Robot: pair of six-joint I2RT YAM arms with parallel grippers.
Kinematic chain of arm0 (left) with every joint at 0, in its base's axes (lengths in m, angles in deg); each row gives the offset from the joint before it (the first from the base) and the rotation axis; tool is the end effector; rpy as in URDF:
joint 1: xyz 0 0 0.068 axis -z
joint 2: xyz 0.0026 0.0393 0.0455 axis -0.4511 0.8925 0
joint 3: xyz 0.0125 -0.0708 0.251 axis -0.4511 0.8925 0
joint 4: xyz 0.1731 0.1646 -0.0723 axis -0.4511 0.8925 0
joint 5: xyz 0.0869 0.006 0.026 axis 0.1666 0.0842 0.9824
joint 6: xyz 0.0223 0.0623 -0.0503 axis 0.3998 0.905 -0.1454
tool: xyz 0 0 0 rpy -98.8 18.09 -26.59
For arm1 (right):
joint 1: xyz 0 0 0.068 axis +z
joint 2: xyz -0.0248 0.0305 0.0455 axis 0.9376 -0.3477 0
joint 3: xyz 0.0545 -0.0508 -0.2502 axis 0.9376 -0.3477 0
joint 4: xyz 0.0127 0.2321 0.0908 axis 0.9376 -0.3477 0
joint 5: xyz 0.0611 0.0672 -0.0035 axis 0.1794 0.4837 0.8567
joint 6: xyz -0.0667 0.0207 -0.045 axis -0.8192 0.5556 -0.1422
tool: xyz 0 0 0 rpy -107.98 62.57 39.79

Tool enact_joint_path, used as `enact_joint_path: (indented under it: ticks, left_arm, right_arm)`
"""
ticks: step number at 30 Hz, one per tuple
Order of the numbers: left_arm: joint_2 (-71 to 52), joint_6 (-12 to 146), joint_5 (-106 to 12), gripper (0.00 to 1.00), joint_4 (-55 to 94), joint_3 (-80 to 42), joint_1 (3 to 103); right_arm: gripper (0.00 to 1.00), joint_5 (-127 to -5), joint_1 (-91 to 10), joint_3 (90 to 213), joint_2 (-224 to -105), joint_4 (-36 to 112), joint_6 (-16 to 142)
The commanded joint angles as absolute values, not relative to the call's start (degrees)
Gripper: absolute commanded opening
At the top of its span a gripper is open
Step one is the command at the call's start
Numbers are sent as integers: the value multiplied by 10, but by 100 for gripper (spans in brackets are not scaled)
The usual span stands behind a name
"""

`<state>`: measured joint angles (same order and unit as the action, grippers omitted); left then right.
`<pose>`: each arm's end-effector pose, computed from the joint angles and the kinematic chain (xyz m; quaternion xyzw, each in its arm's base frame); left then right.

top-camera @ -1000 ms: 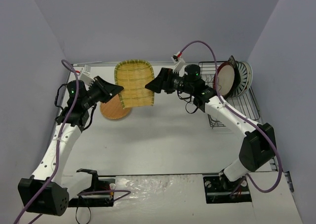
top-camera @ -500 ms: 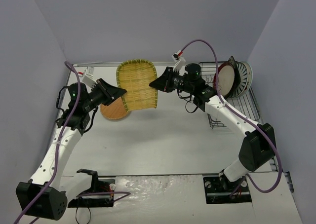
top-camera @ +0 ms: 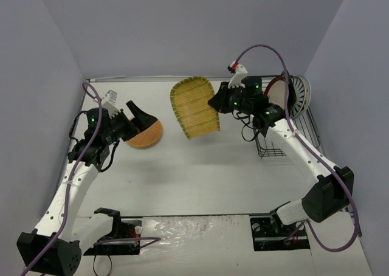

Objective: Load the plates into the dish rack

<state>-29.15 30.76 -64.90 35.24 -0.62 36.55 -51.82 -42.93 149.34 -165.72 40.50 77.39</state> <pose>0.2388 -0.0733 0.3346 -0.1259 0.7809 -0.4392 0.4260 0.3135 0.1885 0.3705 -0.1638 0.7274 0.3952 0.5366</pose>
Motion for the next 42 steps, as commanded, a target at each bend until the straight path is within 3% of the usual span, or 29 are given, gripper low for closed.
enact_joint_path:
  ticks: [1, 3, 8, 16, 23, 42]
  left_arm:
    - [-308, 432, -551, 97, 488, -74, 363]
    - [-325, 482, -471, 97, 572, -72, 362]
    - [-361, 536, -363, 97, 605, -26, 359]
    - [-336, 585, -300, 97, 578, 14, 355]
    - [-339, 589, -292, 97, 561, 28, 354]
    - [-344, 592, -281, 97, 559, 28, 353]
  right_arm:
    - [0, -660, -478, 1569, -1576, 357, 637]
    - [0, -749, -504, 1588, -1563, 305, 559]
    - [0, -951, -537, 1617, -1573, 289, 436]
    - [0, -1081, -575, 1707, -1703, 297, 370]
    - [0, -1116, -586, 1750, -1798, 316, 336]
    - [0, -1070, -614, 1634, -1863, 514, 301]
